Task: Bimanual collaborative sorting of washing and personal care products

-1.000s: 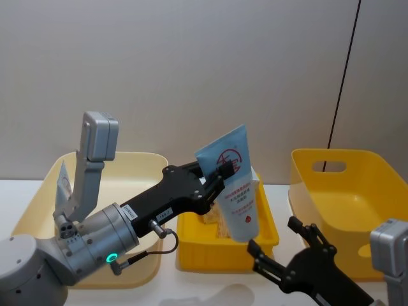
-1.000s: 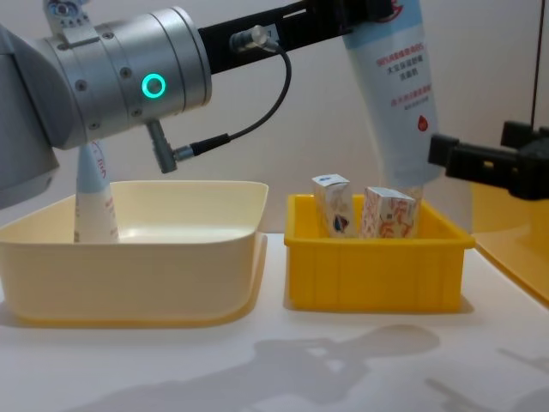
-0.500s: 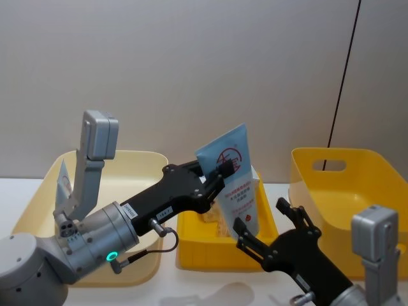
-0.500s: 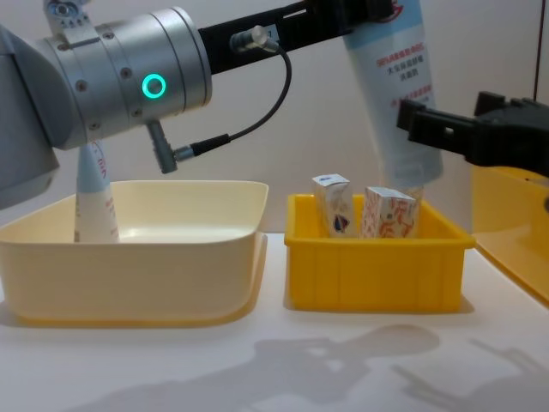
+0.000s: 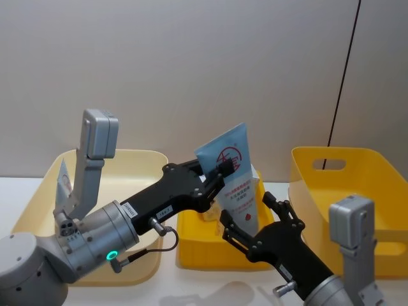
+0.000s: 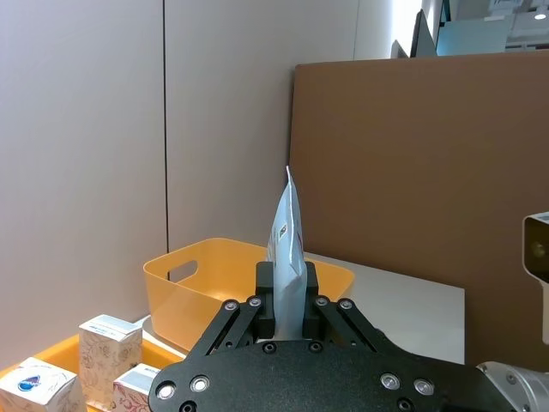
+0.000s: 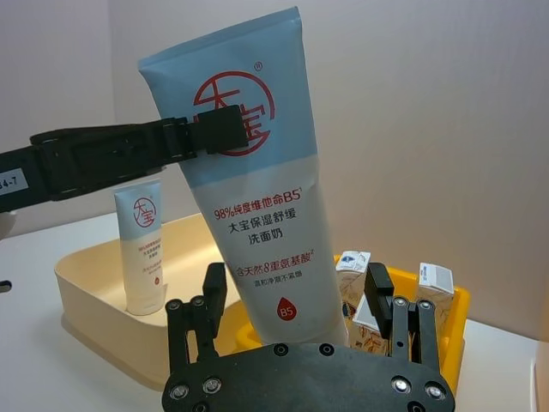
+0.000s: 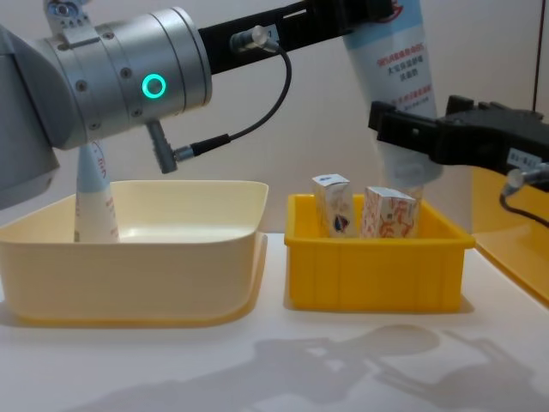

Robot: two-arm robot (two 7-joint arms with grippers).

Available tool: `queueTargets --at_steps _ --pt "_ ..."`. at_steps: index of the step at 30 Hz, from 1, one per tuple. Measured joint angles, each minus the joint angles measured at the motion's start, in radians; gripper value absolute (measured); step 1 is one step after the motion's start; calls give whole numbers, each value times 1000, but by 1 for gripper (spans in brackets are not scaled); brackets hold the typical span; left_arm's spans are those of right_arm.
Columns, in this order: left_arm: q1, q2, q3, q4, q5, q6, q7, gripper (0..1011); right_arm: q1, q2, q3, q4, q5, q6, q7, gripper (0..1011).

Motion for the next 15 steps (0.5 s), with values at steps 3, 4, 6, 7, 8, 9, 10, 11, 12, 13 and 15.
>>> queueTargets --at_steps 3,4,6,7,8,9,10,11,12,13,15 --pt "0 0 0 0 0 0 0 166 10 -11 -3 12 -8 3 -6 1001" --pt "0 0 0 0 0 0 0 166 14 -15 -5 17 -13 4 -8 1001" --pt "0 0 0 0 0 0 0 166 20 -21 -7 24 -18 4 -10 1001" --pt "0 0 0 0 0 0 0 166 25 -26 -9 30 -23 4 -13 1001" --pt "0 0 0 0 0 0 0 166 25 -26 -9 30 -23 4 -13 1001" --pt "0 0 0 0 0 0 0 166 30 -31 -11 36 -28 4 -15 1001" --pt "0 0 0 0 0 0 0 166 32 -33 -12 39 -30 4 -16 1001" --pt "0 0 0 0 0 0 0 166 36 -37 -13 43 -34 3 -19 1001" --pt "0 0 0 0 0 0 0 166 37 -38 -13 46 -35 3 -20 1001" --pt "0 0 0 0 0 0 0 164 39 -40 -14 47 -37 3 -20 998" --pt "0 0 0 0 0 0 0 166 43 -44 -16 52 -41 3 -22 953"
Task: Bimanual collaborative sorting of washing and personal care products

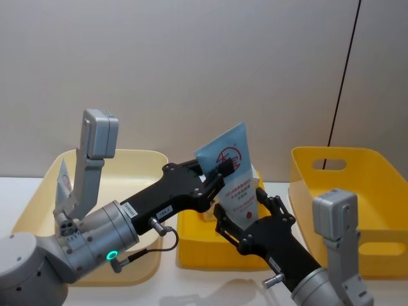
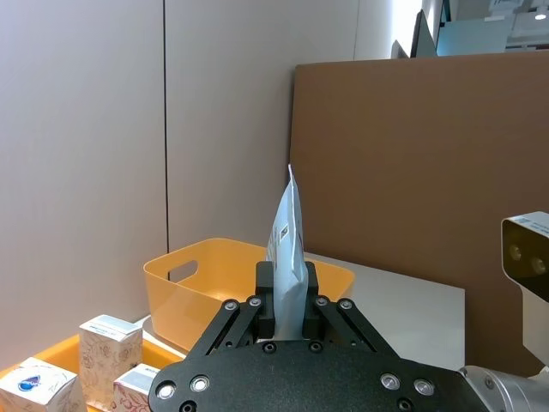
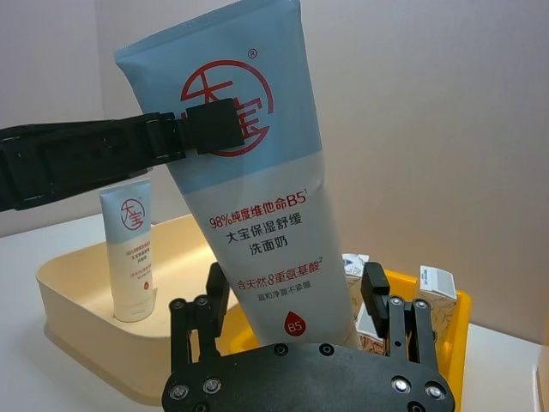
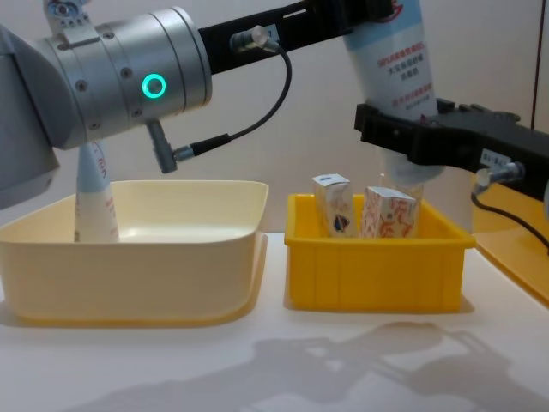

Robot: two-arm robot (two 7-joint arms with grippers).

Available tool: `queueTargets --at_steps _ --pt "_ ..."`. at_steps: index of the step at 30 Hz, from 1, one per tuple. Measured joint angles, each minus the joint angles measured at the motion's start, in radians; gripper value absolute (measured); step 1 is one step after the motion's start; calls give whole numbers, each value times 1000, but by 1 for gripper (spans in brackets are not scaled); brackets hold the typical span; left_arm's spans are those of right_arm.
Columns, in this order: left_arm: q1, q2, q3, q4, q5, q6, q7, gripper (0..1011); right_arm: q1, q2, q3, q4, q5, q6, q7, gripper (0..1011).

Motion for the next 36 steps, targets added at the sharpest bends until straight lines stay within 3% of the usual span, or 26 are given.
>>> queueTargets --at_steps 6,16,19,31,36 --pt "0 0 0 0 0 0 0 167 8 -8 -3 10 -9 -2 -5 822" --pt "0 0 0 0 0 0 0 166 15 -16 -5 19 -16 -3 -8 754" --pt "0 0 0 0 0 0 0 213 16 -17 -5 20 -17 -3 -8 738" --pt "0 0 0 0 0 0 0 552 7 -29 13 17 -36 16 -45 630" --pt "0 0 0 0 0 0 0 757 2 -40 32 17 -53 24 -82 599"
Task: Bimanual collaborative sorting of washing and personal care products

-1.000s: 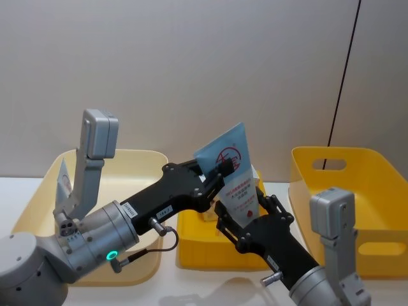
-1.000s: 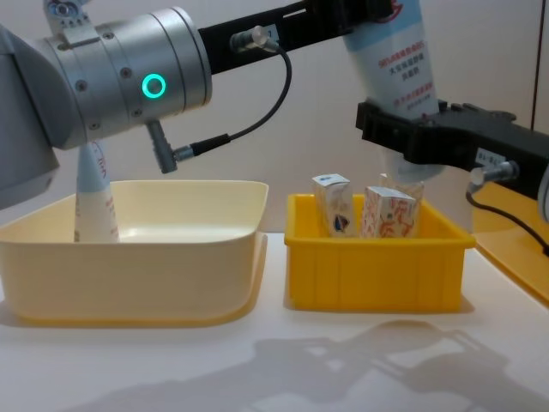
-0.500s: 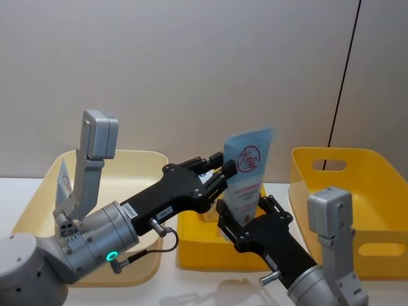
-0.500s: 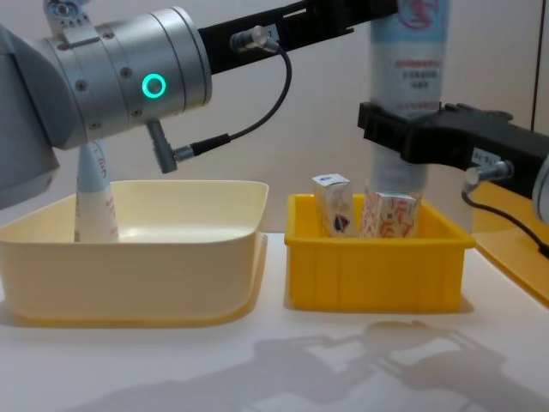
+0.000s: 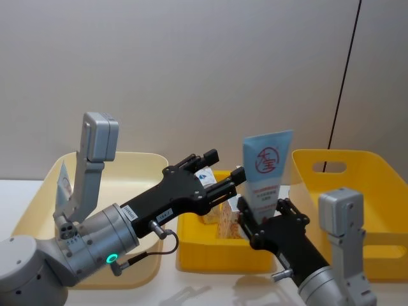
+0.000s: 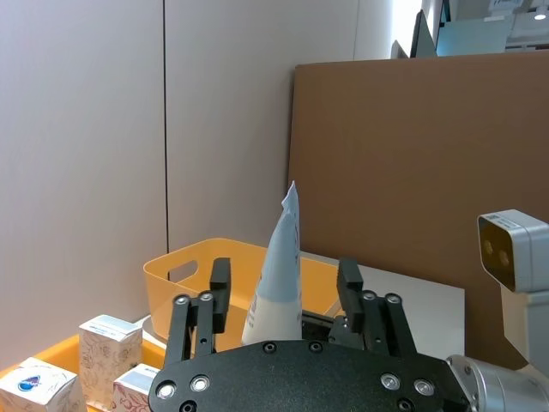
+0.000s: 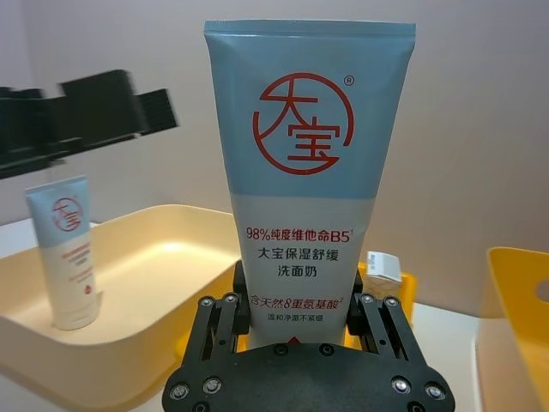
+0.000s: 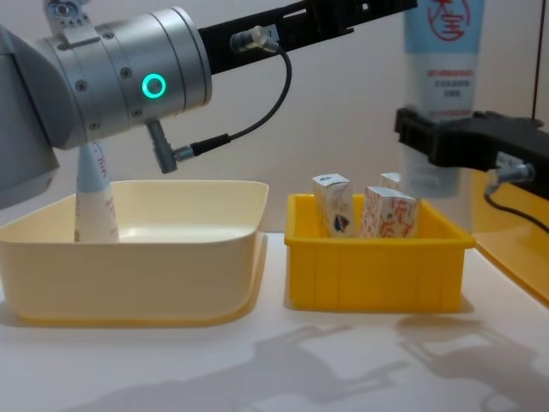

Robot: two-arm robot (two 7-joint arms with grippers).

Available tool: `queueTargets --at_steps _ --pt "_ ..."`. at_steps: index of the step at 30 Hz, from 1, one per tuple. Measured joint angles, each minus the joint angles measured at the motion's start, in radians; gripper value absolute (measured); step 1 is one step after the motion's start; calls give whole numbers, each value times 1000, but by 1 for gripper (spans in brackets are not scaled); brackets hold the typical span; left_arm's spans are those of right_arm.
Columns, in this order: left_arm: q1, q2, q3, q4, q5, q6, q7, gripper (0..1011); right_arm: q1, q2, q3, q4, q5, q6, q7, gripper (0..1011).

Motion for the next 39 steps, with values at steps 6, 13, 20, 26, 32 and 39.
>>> queueTargets --at_steps 6,13,20,26,32,39 --pt "0 0 0 0 0 0 0 916 -3 -13 28 4 -22 1 -50 562" --pt "0 0 0 0 0 0 0 1003 1 -26 68 16 -45 -15 -106 527" --pt "0 0 0 0 0 0 0 1003 17 -35 114 34 -70 -40 -161 491" --pt "0 0 0 0 0 0 0 1004 38 -40 158 57 -94 -63 -210 463" --pt "0 0 0 0 0 0 0 1003 65 -42 201 87 -120 -81 -261 448" --pt "0 0 0 0 0 0 0 1003 98 -39 246 128 -152 -83 -314 446"
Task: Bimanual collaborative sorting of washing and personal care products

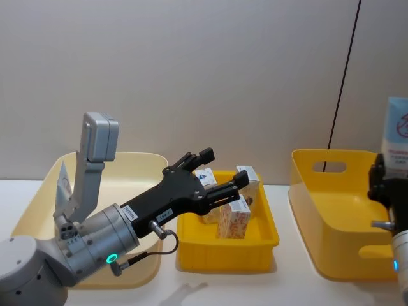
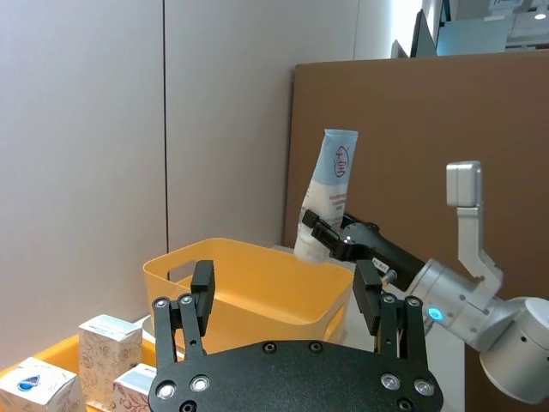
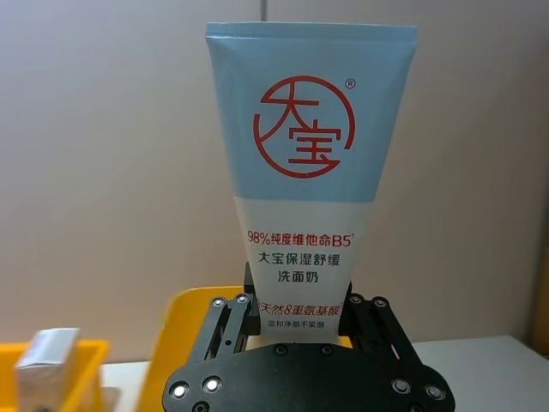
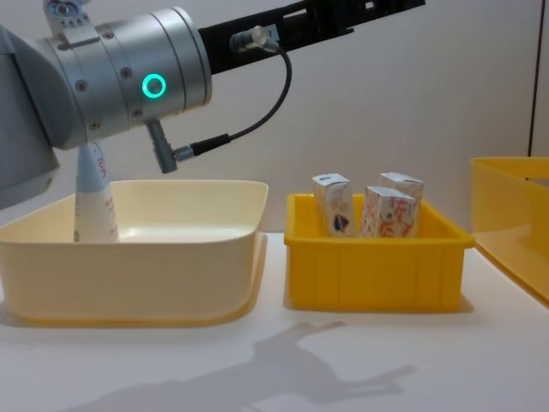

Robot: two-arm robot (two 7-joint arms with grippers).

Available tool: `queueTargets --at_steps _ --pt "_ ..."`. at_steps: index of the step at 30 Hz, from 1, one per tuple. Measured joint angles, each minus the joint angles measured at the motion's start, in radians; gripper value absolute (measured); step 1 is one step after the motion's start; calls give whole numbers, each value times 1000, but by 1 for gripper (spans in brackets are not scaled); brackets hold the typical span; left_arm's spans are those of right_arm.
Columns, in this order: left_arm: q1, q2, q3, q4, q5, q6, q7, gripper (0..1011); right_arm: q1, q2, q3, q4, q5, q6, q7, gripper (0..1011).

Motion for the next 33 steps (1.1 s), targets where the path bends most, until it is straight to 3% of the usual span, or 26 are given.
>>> queueTargets --at_steps 12,33 --pt "0 0 0 0 0 0 0 1003 33 8 38 32 -30 96 -27 446" --pt "0 0 0 0 0 0 0 1003 43 12 34 36 -66 243 -1 446"
